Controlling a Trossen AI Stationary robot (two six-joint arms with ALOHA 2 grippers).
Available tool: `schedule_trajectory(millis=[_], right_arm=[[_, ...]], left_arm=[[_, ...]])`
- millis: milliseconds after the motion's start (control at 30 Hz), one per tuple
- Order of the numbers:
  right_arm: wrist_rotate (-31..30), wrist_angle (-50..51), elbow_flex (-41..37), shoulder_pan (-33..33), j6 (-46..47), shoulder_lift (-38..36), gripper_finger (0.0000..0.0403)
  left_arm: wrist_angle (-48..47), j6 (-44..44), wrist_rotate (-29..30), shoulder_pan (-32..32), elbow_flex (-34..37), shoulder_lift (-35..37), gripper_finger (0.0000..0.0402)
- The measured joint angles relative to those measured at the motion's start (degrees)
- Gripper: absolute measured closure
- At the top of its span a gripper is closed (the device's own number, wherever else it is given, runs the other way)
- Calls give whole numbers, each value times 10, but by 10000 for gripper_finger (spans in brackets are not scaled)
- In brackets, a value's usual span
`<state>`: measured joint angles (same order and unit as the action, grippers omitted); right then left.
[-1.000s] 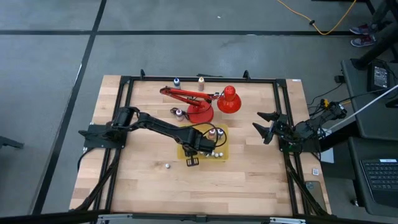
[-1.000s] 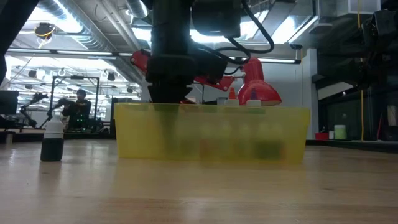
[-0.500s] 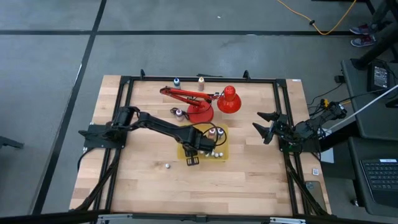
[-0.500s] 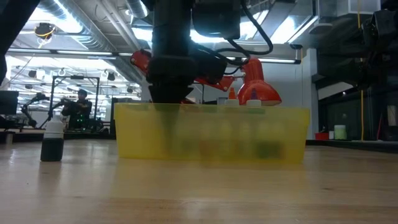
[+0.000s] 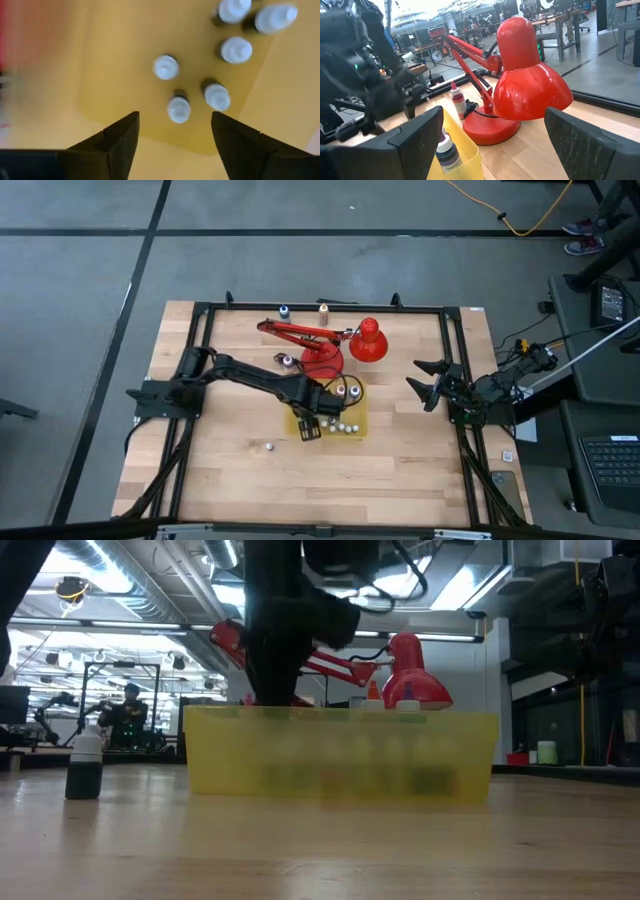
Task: Pick & Place food coloring
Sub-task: Put the small red food bottle into the yellow bin
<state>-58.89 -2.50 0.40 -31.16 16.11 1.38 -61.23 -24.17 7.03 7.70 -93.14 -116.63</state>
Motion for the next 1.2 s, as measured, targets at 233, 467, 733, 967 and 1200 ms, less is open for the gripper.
schedule_trajectory(millis=[233,467,733,967,1200], right_arm=[[0,0,0,0,0,0,56],[0,0,0,0,-1,0,56],[0,0,0,0,-1,0,56],[0,0,0,0,-1,0,56],[0,0,0,0,-1,0,56]], left_arm=[[10,-62,33,18,21,66,143],[25,-169,30,46,145,165,146],[29,-284,29,84,246,277,146],[36,-369,9,145,310,318,146],[79,-402,5,199,316,300,146]])
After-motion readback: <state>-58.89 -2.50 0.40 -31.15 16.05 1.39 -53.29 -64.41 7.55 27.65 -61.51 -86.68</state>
